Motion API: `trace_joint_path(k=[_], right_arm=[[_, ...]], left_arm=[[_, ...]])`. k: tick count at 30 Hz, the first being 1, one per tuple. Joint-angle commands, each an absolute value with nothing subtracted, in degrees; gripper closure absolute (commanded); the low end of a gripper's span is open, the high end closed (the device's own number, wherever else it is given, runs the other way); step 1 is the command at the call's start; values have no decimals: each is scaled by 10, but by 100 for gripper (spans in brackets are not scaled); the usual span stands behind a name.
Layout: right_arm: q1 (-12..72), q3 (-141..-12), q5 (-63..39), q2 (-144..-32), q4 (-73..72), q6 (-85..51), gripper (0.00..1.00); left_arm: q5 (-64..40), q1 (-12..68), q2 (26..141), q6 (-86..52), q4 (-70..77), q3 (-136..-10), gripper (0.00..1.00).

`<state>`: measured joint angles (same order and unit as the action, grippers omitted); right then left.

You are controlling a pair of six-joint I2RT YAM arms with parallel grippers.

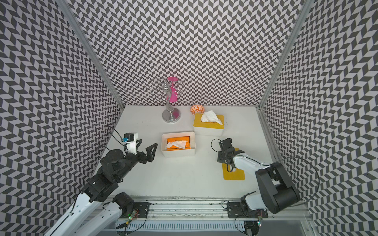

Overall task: Put the tissue paper into the tissue box
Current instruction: Move the box lid to the center of the board.

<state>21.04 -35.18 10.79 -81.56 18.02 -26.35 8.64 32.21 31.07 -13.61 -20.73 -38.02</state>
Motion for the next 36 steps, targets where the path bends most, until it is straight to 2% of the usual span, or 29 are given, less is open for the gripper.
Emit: trace_joint_path(k=[1,14,27,36], right_arm=[[207,-363,96,-832,183,-256,34],[232,-392,74,-909,197,-250,50],[366,-516,60,-1039,193,-287,48],[405,-509,90,-985,216,-272,38]], left_arm=[[80,322,308,-136,-211,-380,0],[81,322,312,-135,-210,-380,0],[83,322,310,-134,-212,-381,0],[83,322,308,-134,-212,-380,0]])
